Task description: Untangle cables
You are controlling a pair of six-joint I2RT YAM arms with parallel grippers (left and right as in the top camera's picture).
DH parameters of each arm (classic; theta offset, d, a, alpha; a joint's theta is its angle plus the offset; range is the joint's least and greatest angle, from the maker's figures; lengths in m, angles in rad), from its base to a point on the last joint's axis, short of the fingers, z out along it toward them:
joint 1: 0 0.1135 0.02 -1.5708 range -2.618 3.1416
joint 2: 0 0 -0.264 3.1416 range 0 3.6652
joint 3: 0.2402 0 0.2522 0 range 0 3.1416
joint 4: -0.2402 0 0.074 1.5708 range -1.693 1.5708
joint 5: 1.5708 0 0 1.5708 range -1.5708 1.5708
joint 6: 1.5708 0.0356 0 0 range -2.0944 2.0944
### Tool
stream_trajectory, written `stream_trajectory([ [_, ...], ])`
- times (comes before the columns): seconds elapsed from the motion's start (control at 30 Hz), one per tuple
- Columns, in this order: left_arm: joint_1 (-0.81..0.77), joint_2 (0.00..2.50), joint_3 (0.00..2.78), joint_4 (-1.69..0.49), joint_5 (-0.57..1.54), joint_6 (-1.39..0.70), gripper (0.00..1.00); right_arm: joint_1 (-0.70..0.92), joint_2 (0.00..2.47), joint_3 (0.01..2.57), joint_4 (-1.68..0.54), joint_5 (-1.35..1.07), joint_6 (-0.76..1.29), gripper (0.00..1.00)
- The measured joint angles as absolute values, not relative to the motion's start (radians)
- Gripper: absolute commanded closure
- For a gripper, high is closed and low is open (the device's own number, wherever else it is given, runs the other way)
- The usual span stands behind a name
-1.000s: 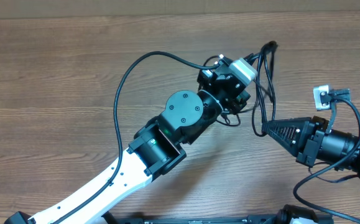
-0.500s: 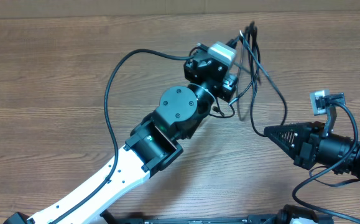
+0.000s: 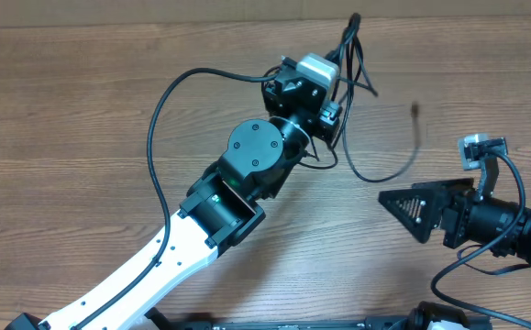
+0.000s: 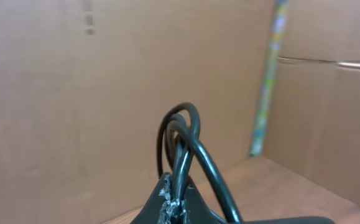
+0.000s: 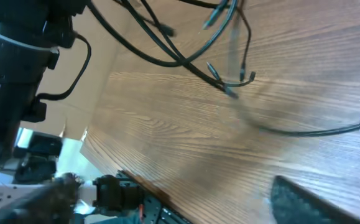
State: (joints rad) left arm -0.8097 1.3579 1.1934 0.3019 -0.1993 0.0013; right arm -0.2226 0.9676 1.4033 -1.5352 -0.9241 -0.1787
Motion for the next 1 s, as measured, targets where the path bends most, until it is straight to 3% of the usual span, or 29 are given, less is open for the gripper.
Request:
stream_trajectory([
  [0.3, -0.81, 1.358, 1.194, 0.257, 0.157, 0.134, 0.96, -0.223, 0.968, 1.403, -1.447, -0.904, -0.125, 0.0],
  [0.67, -0.81, 1.358, 1.194, 0.204, 0.292, 0.166, 0.96, -0.223, 0.968, 1.403, -1.265, -0.744, 0.126, 0.0],
  [1.0, -0.81, 1.358, 1.194, 0.39, 0.574, 0.133, 0.96, -0.223, 0.995, 1.403, -1.232, -0.567, 0.154, 0.0],
])
